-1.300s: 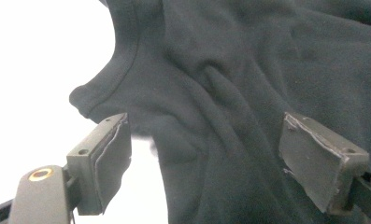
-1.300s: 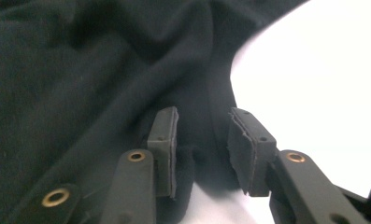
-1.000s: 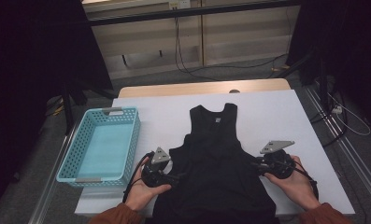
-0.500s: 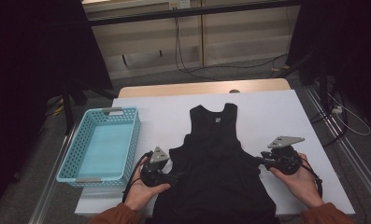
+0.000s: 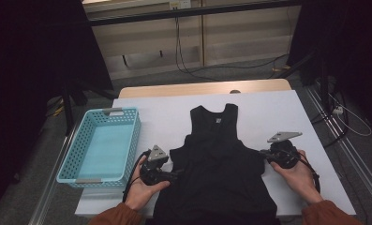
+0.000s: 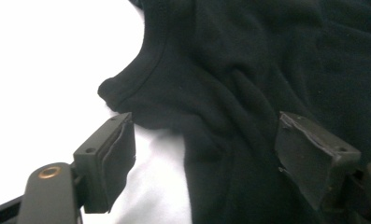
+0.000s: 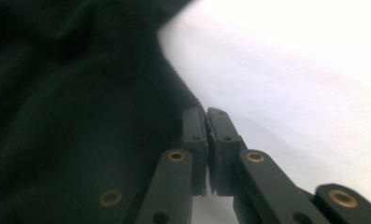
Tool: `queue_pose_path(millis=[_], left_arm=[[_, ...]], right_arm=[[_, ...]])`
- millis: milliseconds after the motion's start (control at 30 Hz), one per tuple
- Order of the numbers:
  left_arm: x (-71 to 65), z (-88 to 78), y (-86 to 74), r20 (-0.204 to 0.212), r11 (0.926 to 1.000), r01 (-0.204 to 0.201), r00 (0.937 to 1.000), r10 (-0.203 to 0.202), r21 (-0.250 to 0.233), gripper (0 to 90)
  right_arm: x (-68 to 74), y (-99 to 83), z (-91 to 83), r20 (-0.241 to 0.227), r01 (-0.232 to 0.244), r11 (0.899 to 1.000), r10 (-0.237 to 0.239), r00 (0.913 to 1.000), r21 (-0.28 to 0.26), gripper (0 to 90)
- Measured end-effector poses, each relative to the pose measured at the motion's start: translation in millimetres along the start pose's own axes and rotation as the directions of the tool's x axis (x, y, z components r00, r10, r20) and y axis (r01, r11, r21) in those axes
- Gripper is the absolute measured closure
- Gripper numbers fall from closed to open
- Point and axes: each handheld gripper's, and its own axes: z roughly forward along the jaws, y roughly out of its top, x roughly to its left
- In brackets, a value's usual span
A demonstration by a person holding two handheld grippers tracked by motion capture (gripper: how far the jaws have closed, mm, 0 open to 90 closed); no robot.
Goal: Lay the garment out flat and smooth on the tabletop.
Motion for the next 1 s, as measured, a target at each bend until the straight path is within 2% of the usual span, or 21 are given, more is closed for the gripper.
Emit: queue_pose_path(millis=[100, 167, 200, 267, 300, 367, 533, 633, 700, 800, 833, 900, 933, 1000], left_arm=[[2.5, 1.3, 1.6, -0.002, 0.9999, 0.0, 1.0, 0.0, 0.012, 27.5], [4.0, 1.2, 2.9, -0.019, 0.9996, 0.026, 0.9995, -0.025, 0.011, 35.2], [5.4, 0.9, 4.0, -0.016, 0.9997, 0.025, 0.9996, -0.025, 0.009, 38.0], [8.1, 0.3, 6.5, -0.034, 0.9997, 0.022, 0.9992, -0.022, 0.004, 43.5], [9.1, 1.5, 7.5, -0.04, 0.9991, 0.041, 0.9983, -0.042, -0.007, 46.8], [13.3, 6.3, 10.5, -0.062, 0.9992, 0.039, 0.9973, -0.039, -0.003, 54.8], [23.5, 21.5, 16.3, -0.094, 0.9984, 0.055, 0.9941, -0.053, 0.015, 60.3], [27.6, 26.7, 16.2, -0.081, 0.9971, 0.075, 0.994, -0.074, 0.014, 61.2], [26.6, 27.7, 17.0, -0.092, 0.9977, 0.061, 0.9941, -0.058, 0.031, 70.0], [29.8, 30.0, 19.4, -0.085, 0.9963, 0.08, 0.9934, -0.077, 0.032, 90.0], [31.0, 30.3, 20.4, -0.085, 0.9965, 0.076, 0.9937, -0.073, 0.035, 90.0], [31.1, 30.9, 20.5, -0.131, 0.9985, 0.048, 0.9904, -0.044, 0.027, 90.0], [32.6, 31.0, 20.2, -0.132, 0.9981, 0.057, 0.9898, -0.054, 0.022, 90.0], [35.6, 30.2, 21.0, -0.174, 0.9984, 0.051, 0.9837, -0.046, 0.024, 90.0]], right_arm=[[-10.9, 1.9, 1.3, 0.018, -0.007, 1.0, 0.007, 0.9998, -0.009, 87.2], [-16.1, 2.9, 2.3, 0.021, -0.009, 1.0, 0.009, 0.9997, -0.013, 87.2], [-17.5, 3.4, 3.4, 0.026, -0.008, 1.0, 0.008, 0.9996, -0.01, 87.2], [-20.3, 4.7, 4.7, 0.041, 0.011, 1.0, -0.011, 0.9991, -0.003, 87.3], [-21.9, 5.3, 4.6, 0.043, 0.006, 1.0, -0.005, 0.9991, -0.004, 87.3], [-25.0, 6.0, 3.6, 0.054, -0.001, 1.0, 0.001, 0.9985, -0.007, 87.3], [-34.4, 4.5, 3.3, 0.08, -0.012, 1.0, 0.012, 0.9967, 0.005, 87.4], [-35.4, 3.7, 3.3, 0.072, -0.017, 1.0, 0.018, 0.9972, -0.005, 87.3], [-33.0, 3.6, 4.0, 0.071, -0.002, 1.0, 0.002, 0.9974, -0.007, 87.2], [-31.0, 4.0, 4.9, 0.067, 0.004, 1.0, -0.004, 0.9978, -0.011, 86.7], [-30.6, 4.0, 5.0, 0.065, 0.004, 1.0, -0.003, 0.9979, -0.011, 86.4], [-30.7, 3.7, 4.8, 0.065, 0.0, 1.0, 0.001, 0.9979, -0.015, 86.1], [-30.6, 3.5, 4.7, 0.064, -0.001, 1.0, 0.002, 0.998, -0.015, 86.1], [-30.7, 3.3, 5.0, 0.063, -0.002, 1.0, 0.003, 0.998, -0.017, 86.0]])
